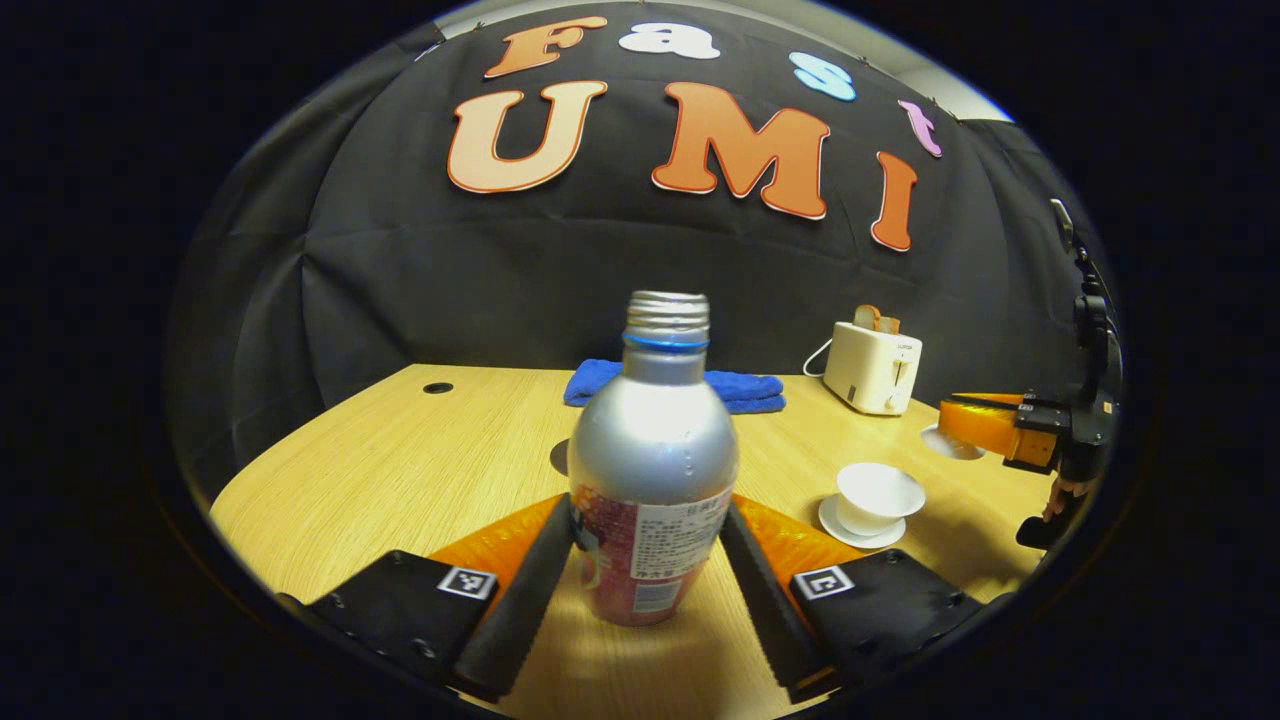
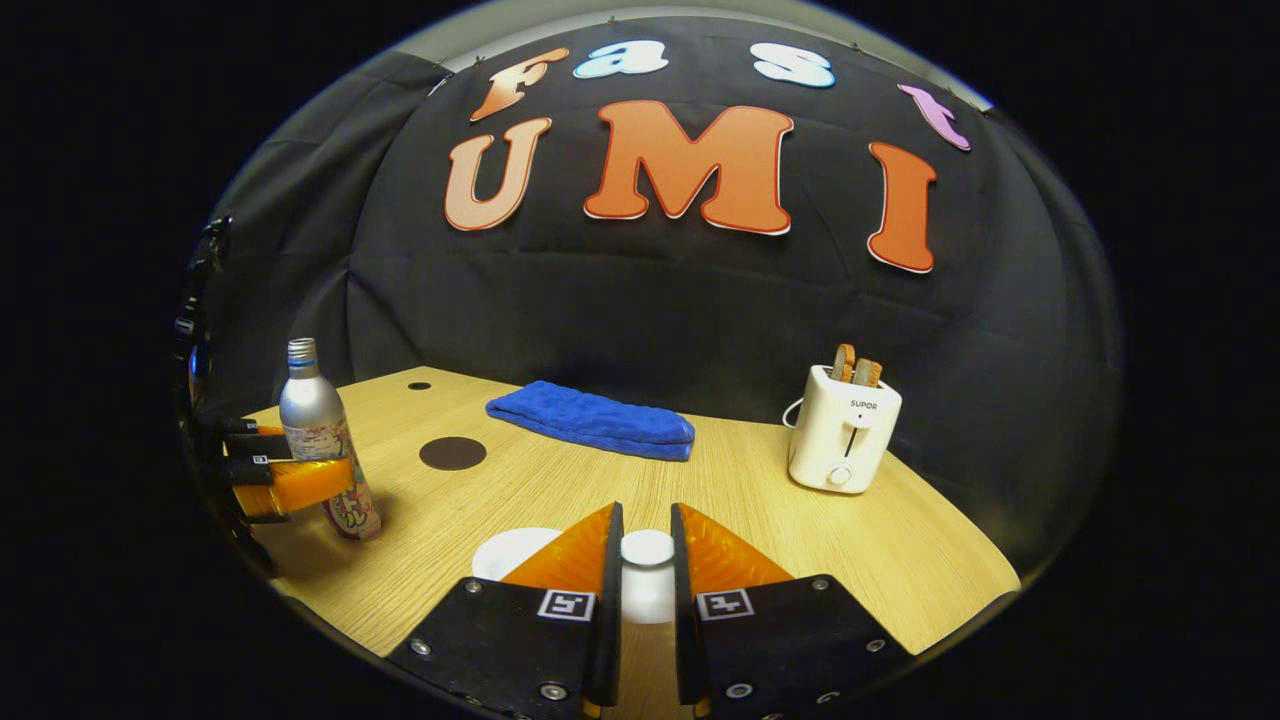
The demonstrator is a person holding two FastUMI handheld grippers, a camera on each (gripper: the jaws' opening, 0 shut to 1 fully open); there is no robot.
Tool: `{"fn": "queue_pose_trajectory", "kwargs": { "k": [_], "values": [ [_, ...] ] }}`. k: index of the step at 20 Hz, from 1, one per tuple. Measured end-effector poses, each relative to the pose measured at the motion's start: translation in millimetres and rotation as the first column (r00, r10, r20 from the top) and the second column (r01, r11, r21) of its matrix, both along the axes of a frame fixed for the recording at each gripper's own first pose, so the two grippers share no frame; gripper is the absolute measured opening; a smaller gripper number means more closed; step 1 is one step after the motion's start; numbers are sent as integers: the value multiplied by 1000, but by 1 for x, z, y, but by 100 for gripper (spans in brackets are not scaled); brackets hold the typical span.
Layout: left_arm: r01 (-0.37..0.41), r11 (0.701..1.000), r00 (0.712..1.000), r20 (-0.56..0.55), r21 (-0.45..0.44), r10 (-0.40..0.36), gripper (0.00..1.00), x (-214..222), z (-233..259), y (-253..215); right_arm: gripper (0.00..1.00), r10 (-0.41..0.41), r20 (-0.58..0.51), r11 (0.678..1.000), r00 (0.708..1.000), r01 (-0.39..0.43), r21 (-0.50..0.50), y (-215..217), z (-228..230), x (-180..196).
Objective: Open the teacup lid with one hand, grasp the water bottle and pour water into the teacup with the other hand; after pouring, place the water bottle on the coaster and then close the teacup lid.
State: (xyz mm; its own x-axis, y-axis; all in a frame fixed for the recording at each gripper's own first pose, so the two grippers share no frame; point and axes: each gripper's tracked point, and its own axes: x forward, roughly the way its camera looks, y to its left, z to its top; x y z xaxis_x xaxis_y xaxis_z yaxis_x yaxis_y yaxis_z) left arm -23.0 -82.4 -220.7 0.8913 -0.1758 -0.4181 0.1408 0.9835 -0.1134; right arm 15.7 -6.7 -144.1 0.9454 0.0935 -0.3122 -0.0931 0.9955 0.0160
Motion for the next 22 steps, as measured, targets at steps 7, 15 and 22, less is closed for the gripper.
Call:
{"fn": "queue_pose_trajectory", "kwargs": {
  "k": [7,15,22],
  "values": [
    [-12,997,999,33,70,9,81,15,10,9,23,-18,5,1000,1000,18,-5,-10,-1,-3],
    [59,943,992,85,327,-91,81,42,34,5,23,-55,23,998,998,55,-5,-29,6,-10],
    [123,797,968,106,591,-228,86,56,41,-13,23,-99,28,995,995,99,-4,-51,8,-17]
  ]
}}
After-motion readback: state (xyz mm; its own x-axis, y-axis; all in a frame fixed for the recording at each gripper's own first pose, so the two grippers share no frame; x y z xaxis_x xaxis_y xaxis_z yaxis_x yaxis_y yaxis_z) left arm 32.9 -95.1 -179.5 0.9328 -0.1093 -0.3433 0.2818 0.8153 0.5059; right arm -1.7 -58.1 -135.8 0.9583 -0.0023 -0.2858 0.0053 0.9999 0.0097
